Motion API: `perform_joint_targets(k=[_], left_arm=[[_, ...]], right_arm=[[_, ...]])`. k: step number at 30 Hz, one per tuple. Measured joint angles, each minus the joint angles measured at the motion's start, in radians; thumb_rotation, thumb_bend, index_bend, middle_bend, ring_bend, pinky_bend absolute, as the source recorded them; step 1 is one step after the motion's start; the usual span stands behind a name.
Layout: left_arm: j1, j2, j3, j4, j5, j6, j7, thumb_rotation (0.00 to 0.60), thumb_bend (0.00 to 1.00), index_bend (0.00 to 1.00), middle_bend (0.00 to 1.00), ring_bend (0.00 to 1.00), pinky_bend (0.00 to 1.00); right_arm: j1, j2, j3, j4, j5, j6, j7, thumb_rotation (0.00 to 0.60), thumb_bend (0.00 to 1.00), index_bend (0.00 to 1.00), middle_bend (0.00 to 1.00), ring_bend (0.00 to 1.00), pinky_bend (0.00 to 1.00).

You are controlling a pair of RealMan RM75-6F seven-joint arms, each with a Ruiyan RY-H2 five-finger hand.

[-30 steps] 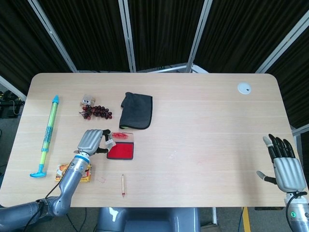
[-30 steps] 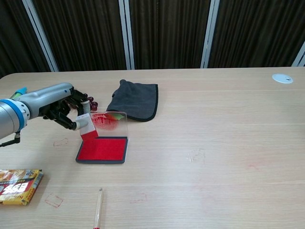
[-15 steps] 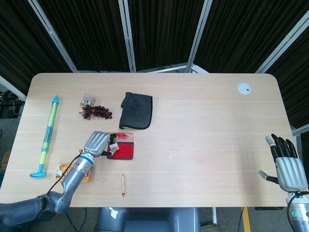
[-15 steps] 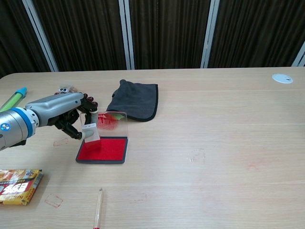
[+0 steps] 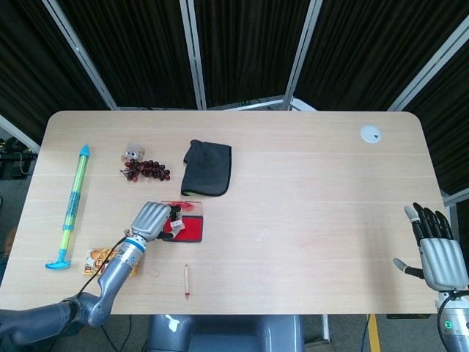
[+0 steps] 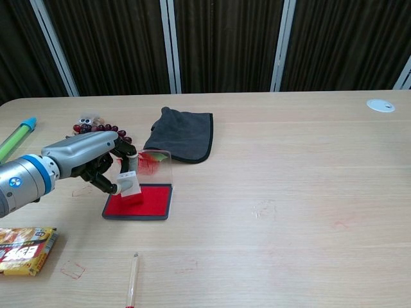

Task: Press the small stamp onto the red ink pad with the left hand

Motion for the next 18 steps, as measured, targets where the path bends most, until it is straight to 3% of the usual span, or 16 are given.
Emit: perform_joint_targets(k=[18], left_arm=[[0.011, -0.06, 0.015, 0.064, 0.0, -0.012, -0.01, 0.6, 0.35, 0.58, 0.61, 0.81, 0.87]], right_arm=[[-0.001, 0.003, 0.002, 0.005, 0.005, -0.002, 0.013, 0.6, 0.0, 0.0, 0.0, 0.0, 0.0]])
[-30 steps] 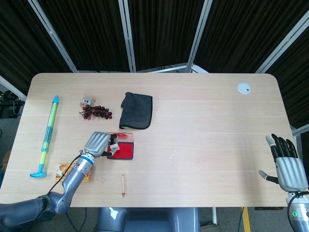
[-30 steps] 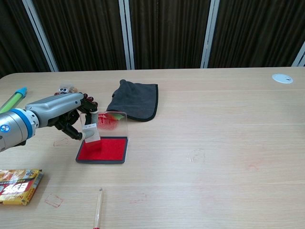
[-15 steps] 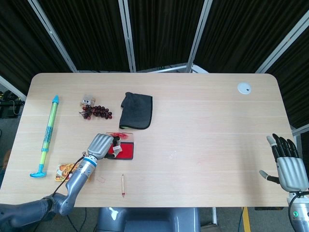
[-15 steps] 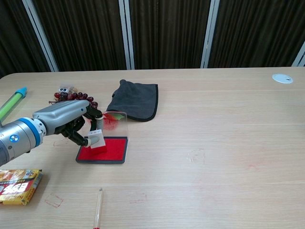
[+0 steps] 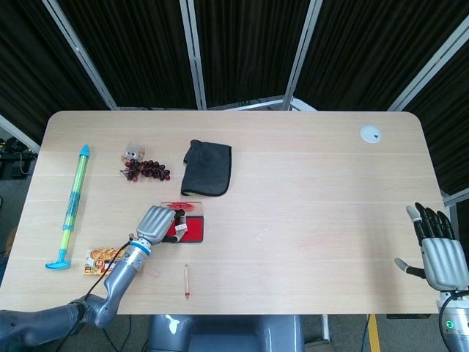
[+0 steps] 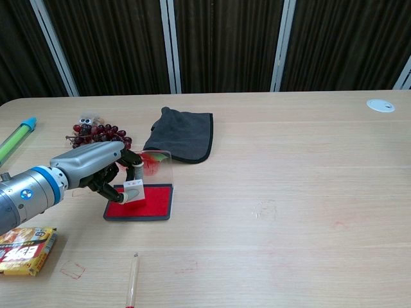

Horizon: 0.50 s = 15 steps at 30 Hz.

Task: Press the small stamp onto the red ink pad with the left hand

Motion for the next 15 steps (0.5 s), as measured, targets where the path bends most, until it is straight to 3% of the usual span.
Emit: perform_joint_targets(k=[10, 15], left_arm=[[0.004, 0.046, -0.033, -0.09, 0.003, 0.05, 0.022, 0.6, 0.35, 0.58, 0.61, 0.81, 0.87], [0.017, 0.133, -0.058, -0.171, 0.003, 0.089, 0.024, 0.6, 0.35, 0.58, 0.61, 0.81, 0.87]], right_arm=[[-0.004, 0.006, -0.001, -0.007, -0.007, 0.01, 0.007, 0.6, 0.0, 0.0, 0.0, 0.0, 0.0], [-0.008, 0.009, -0.004, -0.012, -0.014, 0.018, 0.009, 0.6, 0.0, 0.0, 0.0, 0.0, 0.0]])
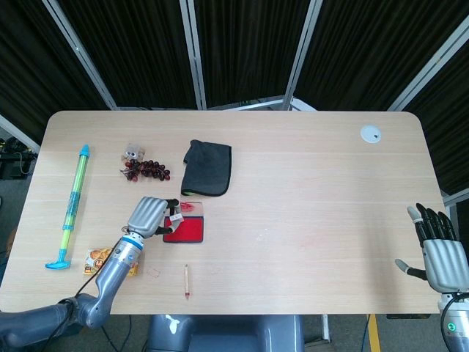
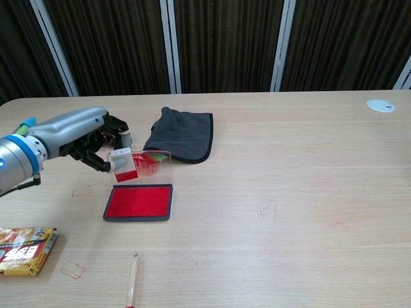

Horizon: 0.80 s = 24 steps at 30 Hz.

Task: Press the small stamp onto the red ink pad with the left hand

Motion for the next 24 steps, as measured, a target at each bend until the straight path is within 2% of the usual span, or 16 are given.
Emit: perform_joint_targets(k=[4, 9, 16, 24], left_arm=[[0.028, 0.074, -0.003, -0.032, -0.011, 0.016, -0.014, 0.6, 0.35, 0.58, 0.61, 0.81, 0.87], [0.061, 0.114, 0.015, 0.013, -0.038, -0.006, -0.078, 0.6, 0.34, 0.58, 0.61, 0.81, 0.87], [0.08, 0.098, 0.033, 0.124, -0.046, -0.049, -0.178, 0.6, 0.34, 0.58, 0.6, 0.81, 0.87], [0.085, 0.056, 0.048, 0.177, -0.016, -0.069, -0.243, 0.6, 0.33, 0.57, 0.59, 0.8, 0.87]], right_arm=[[-0.002, 0.003, -0.002, -0.005, -0.007, 0.006, 0.002, 0.6, 0.0, 0.0, 0.0, 0.0, 0.0], [-0.004, 0.005, -0.008, -0.013, -0.018, 0.01, -0.002, 0.6, 0.0, 0.0, 0.0, 0.0, 0.0], [0.0, 0.002, -0.008, -0.021, -0.021, 0.003, -0.007, 0.6, 0.0, 0.0, 0.0, 0.0, 0.0], [0.004, -0.001, -0.006, -0.012, -0.007, -0.011, -0.001, 0.6, 0.0, 0.0, 0.0, 0.0, 0.0]])
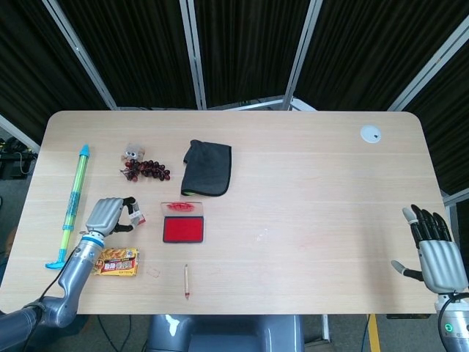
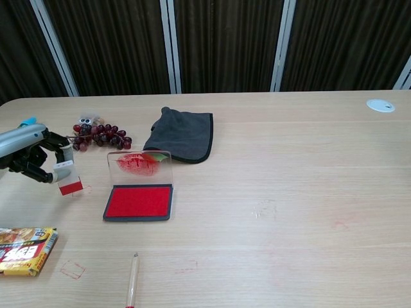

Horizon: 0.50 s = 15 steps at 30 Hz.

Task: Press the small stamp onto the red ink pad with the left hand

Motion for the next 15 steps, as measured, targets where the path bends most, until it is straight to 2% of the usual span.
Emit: perform_joint_targets(k=[10, 13, 15], left_arm=[[-0.005, -0.078, 0.019, 0.083, 0.032, -0.006, 0.005, 0.6, 0.3, 0.55, 0.56, 0.8, 0.87], [-0.002, -0.09, 0.022, 0.097, 0.034, -0.005, 0.008, 0.6, 0.23, 0.53, 0.52, 0.8, 0.87], [0.0, -0.092, 0.022, 0.101, 0.036, -0.003, 0.014, 0.6, 0.14, 0.5, 0.47, 0.8, 0.87]], right_arm=[[-0.001, 0.0, 0.003, 0.008, 0.013, -0.005, 0.008, 0.6, 0.0, 0.0, 0.0, 0.0, 0.0], [-0.002, 0.001, 0.004, 0.01, 0.015, -0.005, 0.01, 0.6, 0.0, 0.0, 0.0, 0.0, 0.0], [-0.002, 0.001, 0.004, 0.01, 0.015, -0.005, 0.01, 0.6, 0.0, 0.0, 0.0, 0.0, 0.0]])
